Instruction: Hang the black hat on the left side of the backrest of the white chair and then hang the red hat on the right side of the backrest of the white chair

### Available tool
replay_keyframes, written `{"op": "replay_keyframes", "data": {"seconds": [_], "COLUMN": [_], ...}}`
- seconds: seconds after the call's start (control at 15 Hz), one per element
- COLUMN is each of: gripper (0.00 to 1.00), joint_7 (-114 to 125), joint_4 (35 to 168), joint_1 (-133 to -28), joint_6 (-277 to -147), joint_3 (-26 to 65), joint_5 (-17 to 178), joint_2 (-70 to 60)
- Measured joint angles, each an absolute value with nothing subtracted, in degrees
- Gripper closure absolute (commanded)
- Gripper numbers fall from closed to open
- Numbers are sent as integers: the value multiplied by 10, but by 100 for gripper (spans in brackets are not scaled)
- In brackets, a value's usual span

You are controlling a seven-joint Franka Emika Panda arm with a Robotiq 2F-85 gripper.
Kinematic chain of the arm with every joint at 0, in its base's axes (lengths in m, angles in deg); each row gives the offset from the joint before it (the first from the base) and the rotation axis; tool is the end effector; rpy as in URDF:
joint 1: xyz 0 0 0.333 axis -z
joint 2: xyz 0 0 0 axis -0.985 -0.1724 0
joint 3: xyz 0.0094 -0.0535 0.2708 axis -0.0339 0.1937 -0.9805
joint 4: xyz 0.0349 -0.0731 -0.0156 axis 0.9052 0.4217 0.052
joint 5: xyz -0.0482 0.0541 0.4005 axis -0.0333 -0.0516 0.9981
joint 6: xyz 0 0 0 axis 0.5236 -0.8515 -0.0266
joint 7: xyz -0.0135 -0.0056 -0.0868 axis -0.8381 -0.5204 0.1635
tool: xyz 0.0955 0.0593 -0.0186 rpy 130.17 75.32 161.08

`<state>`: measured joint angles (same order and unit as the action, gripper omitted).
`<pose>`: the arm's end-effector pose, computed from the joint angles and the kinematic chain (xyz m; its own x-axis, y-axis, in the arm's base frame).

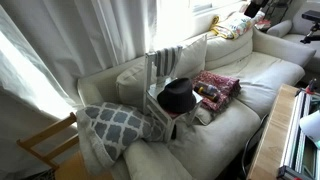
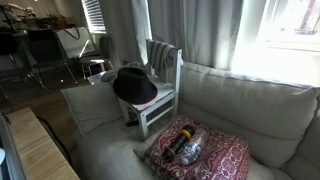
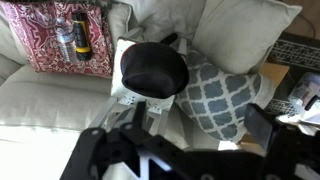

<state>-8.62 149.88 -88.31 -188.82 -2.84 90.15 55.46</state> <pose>0.3458 0.1905 0.5205 0.9665 0.0515 0.2515 0.0466 -0.9986 0.0255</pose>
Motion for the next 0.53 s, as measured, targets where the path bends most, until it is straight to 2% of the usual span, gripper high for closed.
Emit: {"op": "replay_keyframes", "data": {"seconds": [0.53], "gripper": [0], "joint_7": [-94], "joint_4": [1500], "joint_1": [-881], "joint_6": [-1892], "joint_3": [-28], "joint_5": [902], "joint_2": [553]}}
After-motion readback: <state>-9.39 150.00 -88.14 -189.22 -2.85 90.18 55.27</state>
